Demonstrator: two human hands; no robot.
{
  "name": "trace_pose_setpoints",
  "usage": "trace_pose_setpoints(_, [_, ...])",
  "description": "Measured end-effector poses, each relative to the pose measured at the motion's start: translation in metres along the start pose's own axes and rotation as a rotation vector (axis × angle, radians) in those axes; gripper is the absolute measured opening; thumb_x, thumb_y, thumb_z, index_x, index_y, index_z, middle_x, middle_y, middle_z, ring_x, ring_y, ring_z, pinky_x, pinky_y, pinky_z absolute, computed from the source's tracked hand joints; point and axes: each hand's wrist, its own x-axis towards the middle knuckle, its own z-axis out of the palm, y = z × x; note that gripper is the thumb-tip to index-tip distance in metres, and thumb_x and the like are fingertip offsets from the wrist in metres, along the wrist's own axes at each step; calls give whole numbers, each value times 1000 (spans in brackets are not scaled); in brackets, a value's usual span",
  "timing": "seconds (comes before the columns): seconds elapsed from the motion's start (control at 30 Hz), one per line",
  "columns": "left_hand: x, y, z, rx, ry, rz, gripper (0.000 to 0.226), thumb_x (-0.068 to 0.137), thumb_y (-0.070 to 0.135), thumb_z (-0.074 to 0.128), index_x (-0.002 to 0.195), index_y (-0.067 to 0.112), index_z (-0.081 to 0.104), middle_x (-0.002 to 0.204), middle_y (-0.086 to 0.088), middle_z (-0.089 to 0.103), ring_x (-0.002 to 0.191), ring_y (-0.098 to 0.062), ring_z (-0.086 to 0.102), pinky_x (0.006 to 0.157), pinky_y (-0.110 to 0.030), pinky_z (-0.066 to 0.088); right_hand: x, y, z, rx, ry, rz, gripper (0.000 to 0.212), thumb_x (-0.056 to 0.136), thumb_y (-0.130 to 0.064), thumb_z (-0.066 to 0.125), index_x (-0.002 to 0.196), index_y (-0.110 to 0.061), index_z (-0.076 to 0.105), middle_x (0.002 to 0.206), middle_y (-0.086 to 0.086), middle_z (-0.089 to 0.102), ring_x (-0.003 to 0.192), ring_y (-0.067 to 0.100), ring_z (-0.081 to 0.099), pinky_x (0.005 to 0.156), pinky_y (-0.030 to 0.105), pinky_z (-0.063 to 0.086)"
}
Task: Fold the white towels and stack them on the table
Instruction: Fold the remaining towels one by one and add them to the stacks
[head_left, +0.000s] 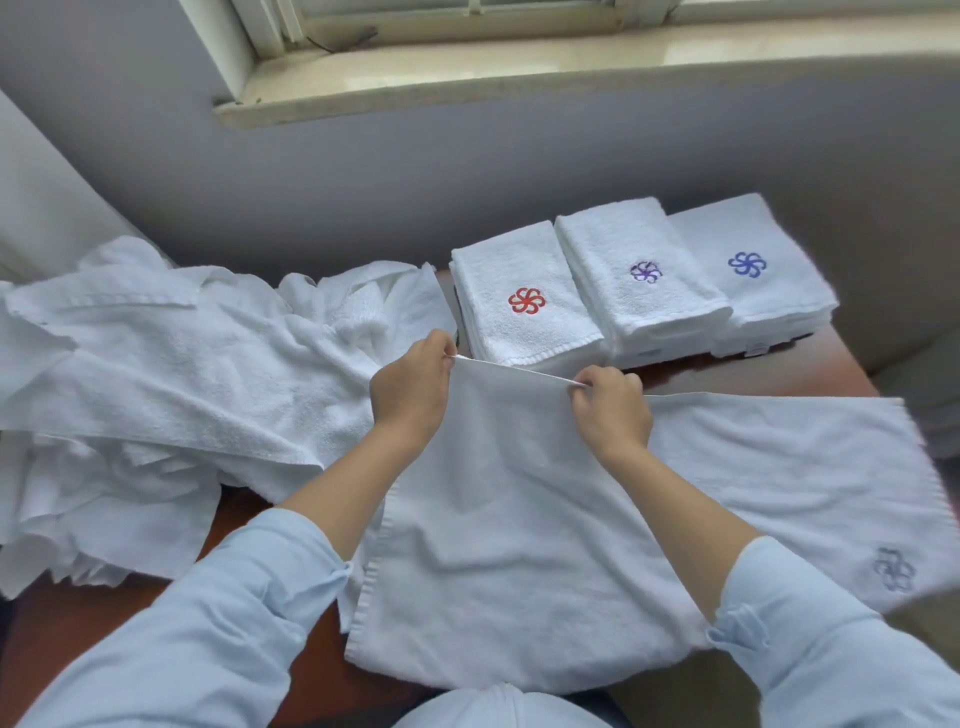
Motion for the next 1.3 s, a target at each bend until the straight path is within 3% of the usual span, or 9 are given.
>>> trace_pose_setpoints(0.1, [6,5,-10,-1,20,0,11,101,23,41,96,25,50,96,5,65,72,-24,59,64,-39,50,6,-7,-16,149,55,-9,17,95,-21,54,102,-13,68,107,7,67,109,31,52,74,38,45])
trace_pose_setpoints(0.3, [15,15,-28,-1,64,20,12,100,21,43,95,23,55,96,4,63,76,-24,60,63,-38,49,4,-14,-34,245,121,-73,14,92,-17,60,100,-11,69,105,10,68,106,32,57,82,39,44])
trace_pose_setpoints(0.57, [-1,-2,-22,117,-67,128,11,98,20,50,98,22,61,100,4,61,88,-21,58,70,-35,43,-20,6,-43,-76,-14,-176,19,92,-26,59,99,-19,75,103,5,66,108,26,56,82,39,50])
trace_pose_setpoints(0.77, [-16,-18,-17,195,-263,230,12,96,19,51,97,25,62,99,6,60,94,-19,57,71,-30,38,-42,17,-34,-263,-76,-326,18,93,-33,55,96,-31,73,101,-9,70,102,14,61,89,33,34])
trace_pose_setpoints(0.9, [-27,-27,-14,322,-461,324,13,93,21,51,97,27,62,102,9,60,98,-16,57,70,-29,41,-52,25,-29,-297,-214,-367,18,93,-35,56,98,-31,73,91,-12,64,95,10,61,90,28,28])
trace_pose_setpoints(1.03, [-39,-33,-4,427,-556,348,20,90,18,49,99,29,63,107,9,61,103,-16,57,69,-27,35,-65,29,-21,-259,-339,-374,17,92,-35,59,96,-29,74,82,-14,54,79,9,51,73,26,34])
trace_pose_setpoints(1.23, [-59,-46,15,466,-675,307,25,90,11,48,106,25,62,113,4,60,105,-19,58,74,-27,39,-84,36,-3,-255,-498,-333,19,92,-34,58,102,-31,74,80,-17,52,86,9,49,65,24,33])
trace_pose_setpoints(1.3, [-65,-49,23,488,-691,293,31,91,8,46,112,26,62,119,4,58,109,-19,57,79,-29,42,-92,40,5,-272,-601,-328,26,93,-30,56,114,-31,71,99,-12,61,101,13,52,73,25,37])
